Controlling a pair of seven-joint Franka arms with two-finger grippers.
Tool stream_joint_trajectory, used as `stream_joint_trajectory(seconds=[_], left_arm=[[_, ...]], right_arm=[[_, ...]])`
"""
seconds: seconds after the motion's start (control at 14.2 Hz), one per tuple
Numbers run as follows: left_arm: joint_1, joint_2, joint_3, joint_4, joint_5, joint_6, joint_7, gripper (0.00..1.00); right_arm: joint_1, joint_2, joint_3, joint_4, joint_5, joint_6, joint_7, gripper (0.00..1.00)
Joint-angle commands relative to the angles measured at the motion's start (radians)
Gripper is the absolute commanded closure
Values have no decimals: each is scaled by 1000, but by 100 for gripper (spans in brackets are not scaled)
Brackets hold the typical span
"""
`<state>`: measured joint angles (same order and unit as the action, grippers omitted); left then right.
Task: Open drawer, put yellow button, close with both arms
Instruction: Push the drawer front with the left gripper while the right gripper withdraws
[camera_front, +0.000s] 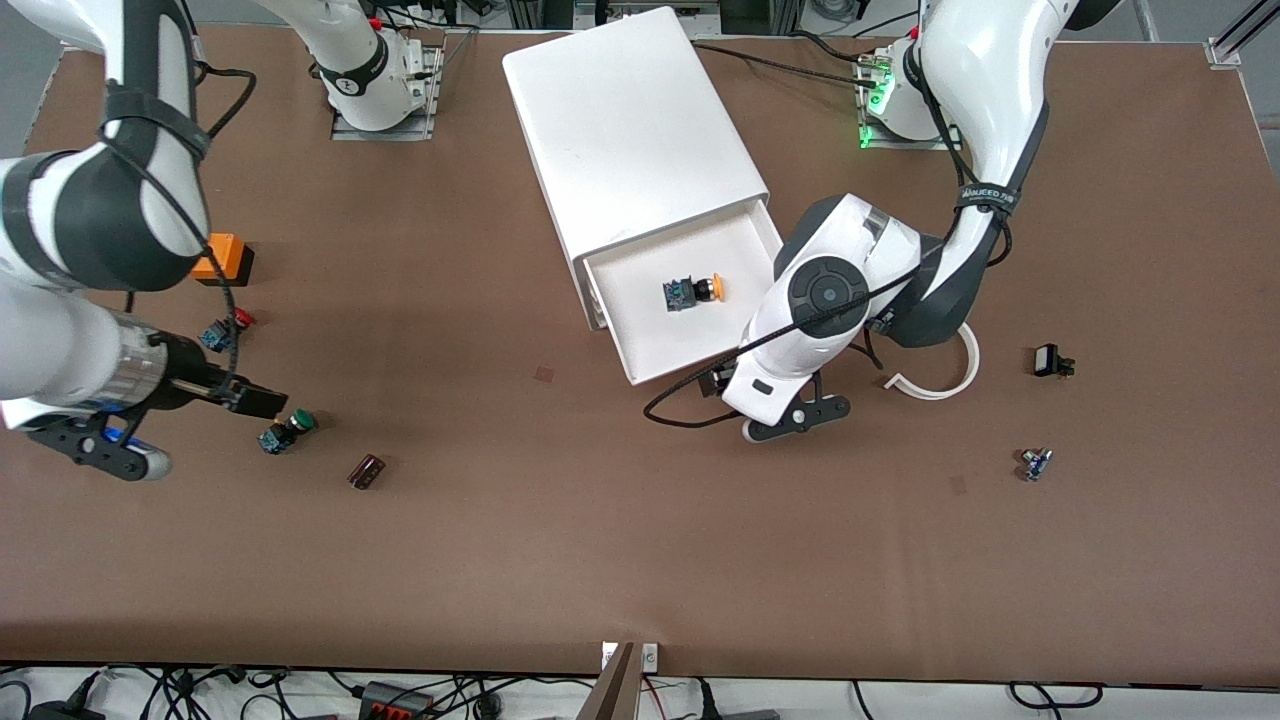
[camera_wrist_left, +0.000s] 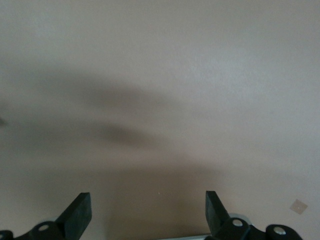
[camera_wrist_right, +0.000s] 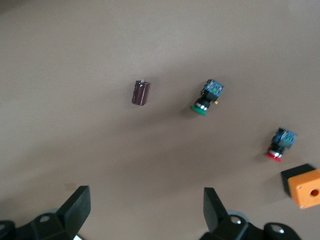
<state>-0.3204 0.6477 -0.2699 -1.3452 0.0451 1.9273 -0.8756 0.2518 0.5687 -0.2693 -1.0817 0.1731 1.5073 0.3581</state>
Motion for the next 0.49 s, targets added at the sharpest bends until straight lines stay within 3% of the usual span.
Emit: stream_joint_trajectory(seconds=[0.0, 0.28, 0.42], left_arm=[[44, -71, -90, -116, 16, 13, -40, 0], [141, -123, -217, -232, -36, 7, -39, 0], [199, -123, -299, -265, -39, 5, -39, 0]], right_arm=[[-15, -62, 13, -75, -46, 19, -80, 0], [-48, -188, 28, -288, -87, 197, -210, 0], [-112, -223, 64, -319, -87, 223, -287, 0]])
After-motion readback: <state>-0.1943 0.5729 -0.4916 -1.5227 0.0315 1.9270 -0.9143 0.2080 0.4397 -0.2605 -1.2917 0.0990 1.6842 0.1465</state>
